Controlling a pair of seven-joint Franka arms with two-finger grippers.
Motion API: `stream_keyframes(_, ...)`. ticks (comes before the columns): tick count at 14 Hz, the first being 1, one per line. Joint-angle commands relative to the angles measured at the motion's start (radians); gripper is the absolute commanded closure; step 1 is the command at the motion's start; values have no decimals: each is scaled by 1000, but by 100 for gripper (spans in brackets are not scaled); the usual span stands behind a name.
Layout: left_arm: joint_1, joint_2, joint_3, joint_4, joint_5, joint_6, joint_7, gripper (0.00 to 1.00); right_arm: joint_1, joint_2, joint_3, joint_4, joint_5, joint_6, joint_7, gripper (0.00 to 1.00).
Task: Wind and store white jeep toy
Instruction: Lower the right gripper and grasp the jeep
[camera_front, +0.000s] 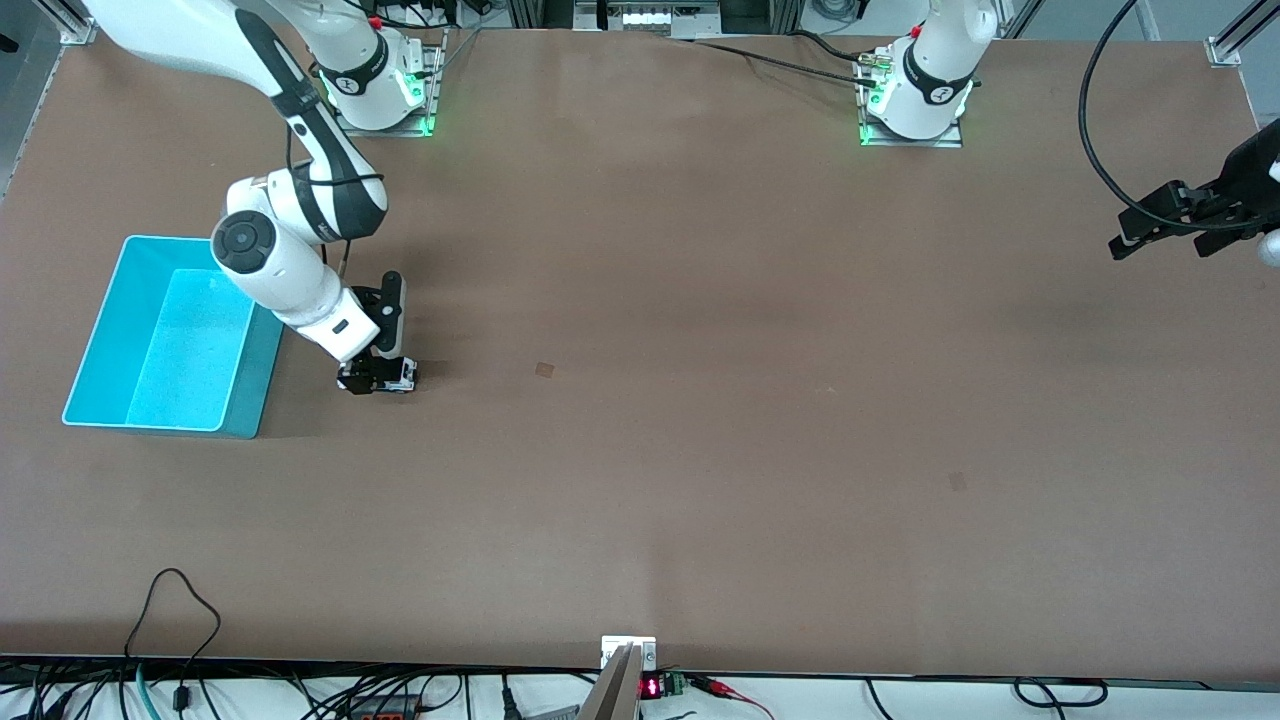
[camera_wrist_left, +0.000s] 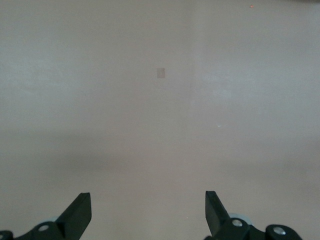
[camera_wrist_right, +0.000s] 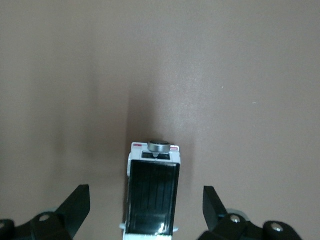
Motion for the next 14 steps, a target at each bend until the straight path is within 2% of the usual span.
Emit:
stream_keyframes(1,-5,-24,2,-24,0,-11,23,0,-35,40,22,12,-22,46,-18,0)
stream_keyframes(4,-5,-26,-1,-30,-1,-23,21,0,-44,72,20,15,-27,77,-17,0)
stream_keyframes(5,-5,-26,-1,-33,0,-23,20,0,-49,80,22,15,-27,86,-17,2)
stream_keyframes(6,-5,-26,-1,-32,0,-22,20,0,-49,90,22,15,-30,93,-17,8)
stream_keyframes(7,-5,-26,-1,-32,-1,-20,20,0,-49,92,20,15,-31,93,-17,17)
stream_keyframes(9,-4,-27,0,-30,-1,-14,20,0,-49,91,20,15,-31,93,-17,48)
stream_keyframes(13,-4,-30,0,-32,-1,-16,20,0,-50,81,20,15,-31,87,0,98)
stream_keyframes(14,-2,-30,0,-33,0,-17,20,0,-49,74,20,15,-24,86,8,100)
